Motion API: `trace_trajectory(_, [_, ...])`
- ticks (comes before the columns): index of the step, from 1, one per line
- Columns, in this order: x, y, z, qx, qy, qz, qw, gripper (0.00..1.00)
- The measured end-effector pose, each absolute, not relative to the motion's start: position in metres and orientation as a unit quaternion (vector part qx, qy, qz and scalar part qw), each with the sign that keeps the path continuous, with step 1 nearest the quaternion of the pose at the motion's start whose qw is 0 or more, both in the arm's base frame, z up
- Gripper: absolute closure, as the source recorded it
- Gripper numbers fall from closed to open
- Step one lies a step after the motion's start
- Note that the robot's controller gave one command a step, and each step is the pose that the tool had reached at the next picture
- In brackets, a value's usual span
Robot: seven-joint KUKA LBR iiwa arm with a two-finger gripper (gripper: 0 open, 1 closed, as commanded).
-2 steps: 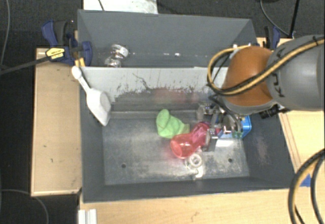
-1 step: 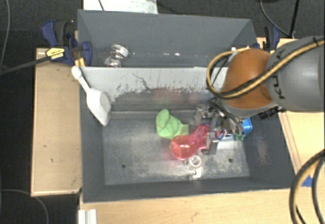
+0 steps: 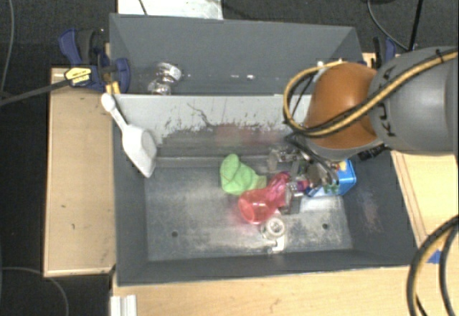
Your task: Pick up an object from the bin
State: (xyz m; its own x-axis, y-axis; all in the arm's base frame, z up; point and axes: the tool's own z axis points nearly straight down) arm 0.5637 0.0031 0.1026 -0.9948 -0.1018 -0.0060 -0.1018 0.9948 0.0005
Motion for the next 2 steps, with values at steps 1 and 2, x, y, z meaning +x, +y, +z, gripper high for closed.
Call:
trace_trajectory(1, [0.5593, -0.0034, 0.0776, -0.088, 0.996, 0.0, 0.001, 0.0])
trace_trajectory(2, [0.5651, 0.0054, 0.0704, -0.135, 0.991, 0.001, 0.002, 1.0])
